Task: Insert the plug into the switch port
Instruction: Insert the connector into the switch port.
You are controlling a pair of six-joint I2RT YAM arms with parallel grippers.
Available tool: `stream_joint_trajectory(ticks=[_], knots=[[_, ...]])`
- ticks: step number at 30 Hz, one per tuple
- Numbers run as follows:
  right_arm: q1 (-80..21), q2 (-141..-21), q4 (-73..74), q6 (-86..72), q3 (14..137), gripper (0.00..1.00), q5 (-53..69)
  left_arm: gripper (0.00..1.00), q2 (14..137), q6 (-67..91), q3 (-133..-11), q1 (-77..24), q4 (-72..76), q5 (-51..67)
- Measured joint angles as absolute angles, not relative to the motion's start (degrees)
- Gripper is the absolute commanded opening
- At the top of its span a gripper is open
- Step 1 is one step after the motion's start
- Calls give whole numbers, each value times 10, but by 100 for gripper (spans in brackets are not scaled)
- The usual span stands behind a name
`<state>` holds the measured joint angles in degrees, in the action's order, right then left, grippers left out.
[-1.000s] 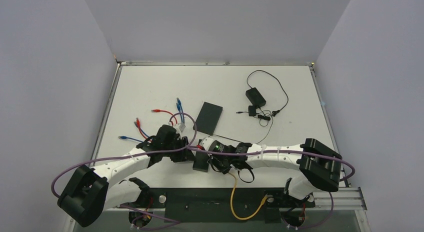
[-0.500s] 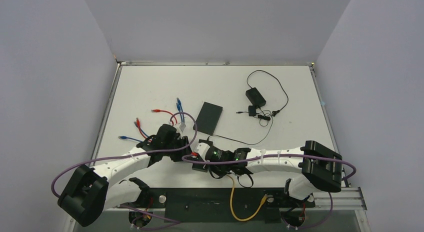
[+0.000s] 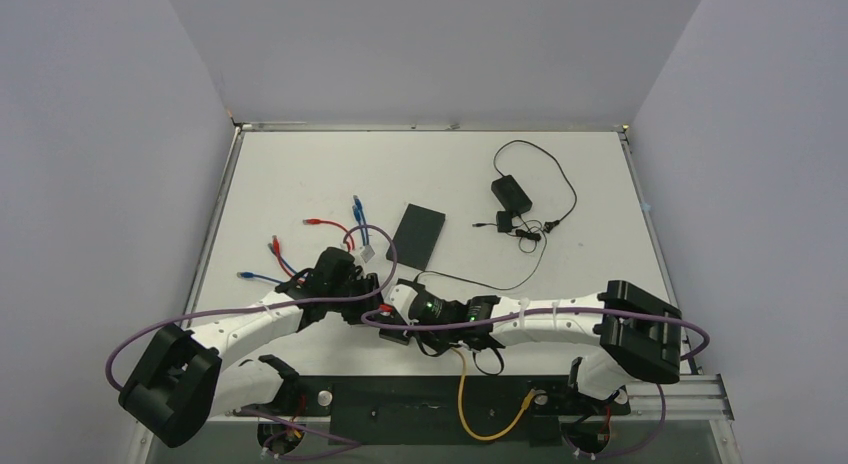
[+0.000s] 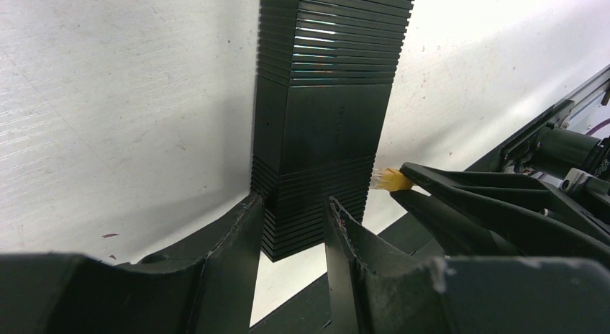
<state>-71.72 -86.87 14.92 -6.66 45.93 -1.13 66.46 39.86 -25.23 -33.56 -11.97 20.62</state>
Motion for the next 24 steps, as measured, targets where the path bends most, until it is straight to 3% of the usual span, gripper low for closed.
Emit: stream_joint_trajectory(ticks=[24], knots=[[-751, -877, 66, -73, 414, 0, -35, 33, 664, 398, -252, -333, -132, 206]])
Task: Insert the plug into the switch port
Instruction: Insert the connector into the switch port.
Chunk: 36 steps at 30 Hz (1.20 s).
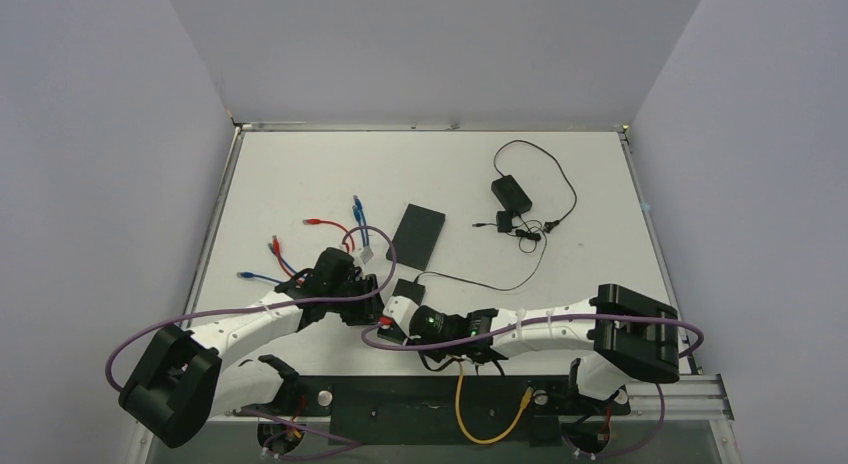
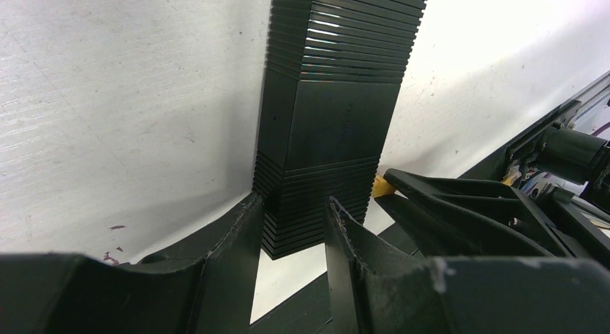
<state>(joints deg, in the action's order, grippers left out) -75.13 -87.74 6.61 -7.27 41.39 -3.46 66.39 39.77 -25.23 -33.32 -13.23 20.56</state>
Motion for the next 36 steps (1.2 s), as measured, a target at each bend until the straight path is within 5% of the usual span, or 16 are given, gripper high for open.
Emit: stream_joint_trajectory(ticks=[36], knots=[[-766, -869, 36, -91, 402, 0, -49, 33, 667, 398, -252, -333, -134, 196]])
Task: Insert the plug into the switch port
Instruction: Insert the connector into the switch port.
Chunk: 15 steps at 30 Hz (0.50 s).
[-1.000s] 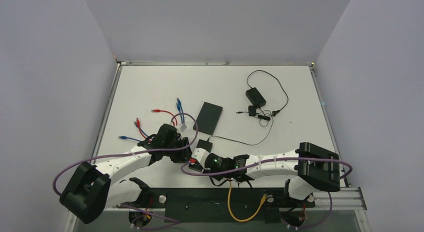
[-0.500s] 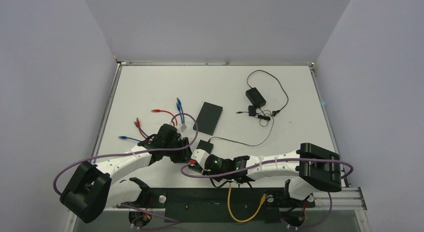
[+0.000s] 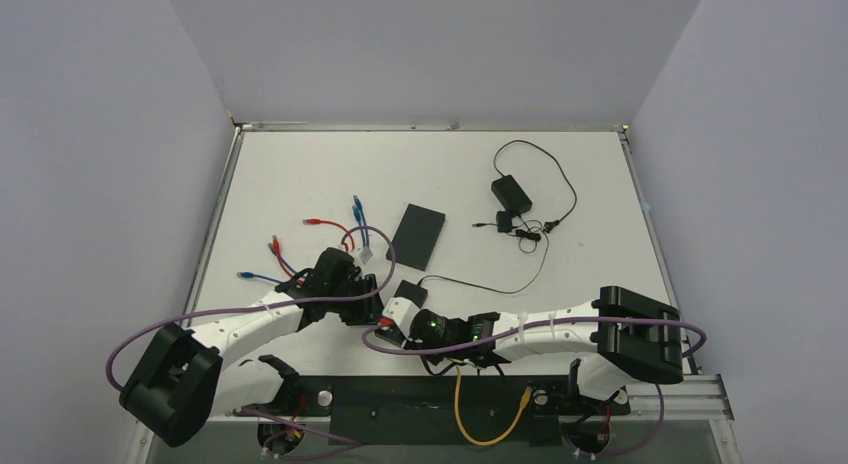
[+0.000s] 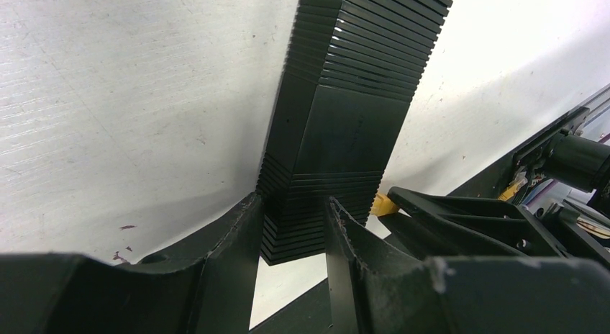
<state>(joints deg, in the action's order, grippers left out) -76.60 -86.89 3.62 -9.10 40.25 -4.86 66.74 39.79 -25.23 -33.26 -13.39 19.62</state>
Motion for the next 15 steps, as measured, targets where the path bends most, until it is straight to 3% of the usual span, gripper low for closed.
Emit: stream_joint_trajectory(ticks=[15], knots=[[-770, -869, 6, -114, 395, 0, -43, 33, 666, 401, -252, -333, -138, 193]])
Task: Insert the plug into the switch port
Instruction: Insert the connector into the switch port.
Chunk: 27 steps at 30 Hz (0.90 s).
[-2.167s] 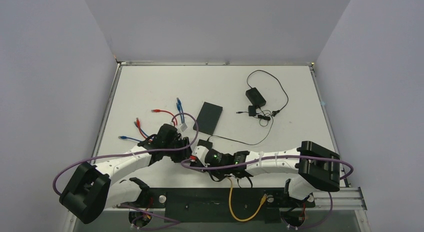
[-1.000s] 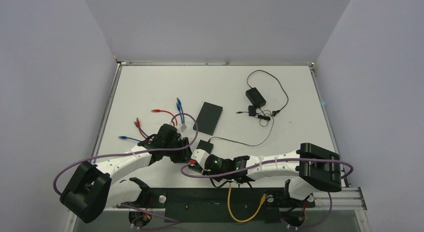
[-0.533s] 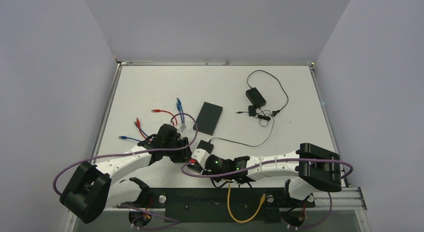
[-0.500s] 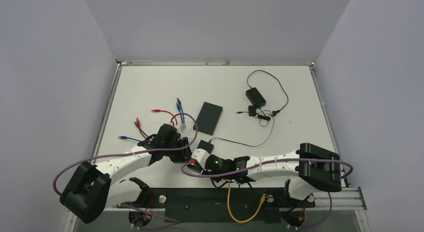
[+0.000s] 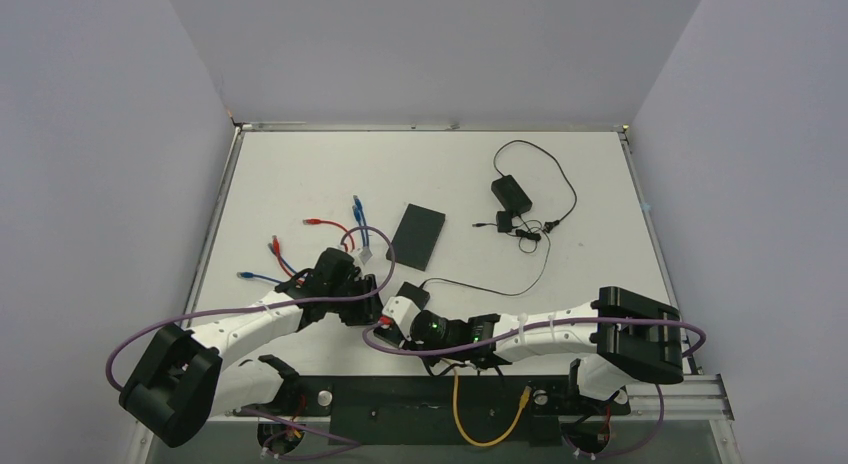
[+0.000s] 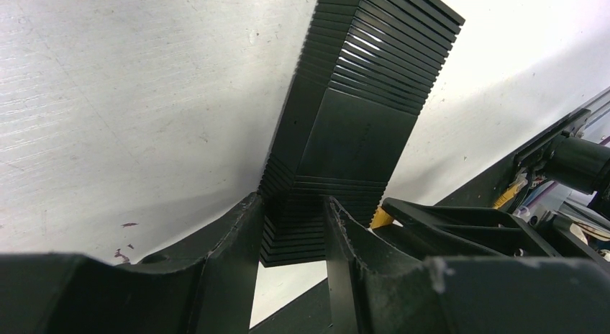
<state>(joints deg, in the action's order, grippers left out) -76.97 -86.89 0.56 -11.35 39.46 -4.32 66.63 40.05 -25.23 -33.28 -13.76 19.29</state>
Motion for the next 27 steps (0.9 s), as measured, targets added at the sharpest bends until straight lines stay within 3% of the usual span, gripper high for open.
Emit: stream_joint_trajectory(ticks=[16, 27], knots=[[-772, -874, -33, -142, 378, 0, -68, 32, 657, 402, -252, -333, -144, 183], [-773, -876, -38, -132, 375, 0, -98, 26, 648, 404, -241, -336, -137, 178]])
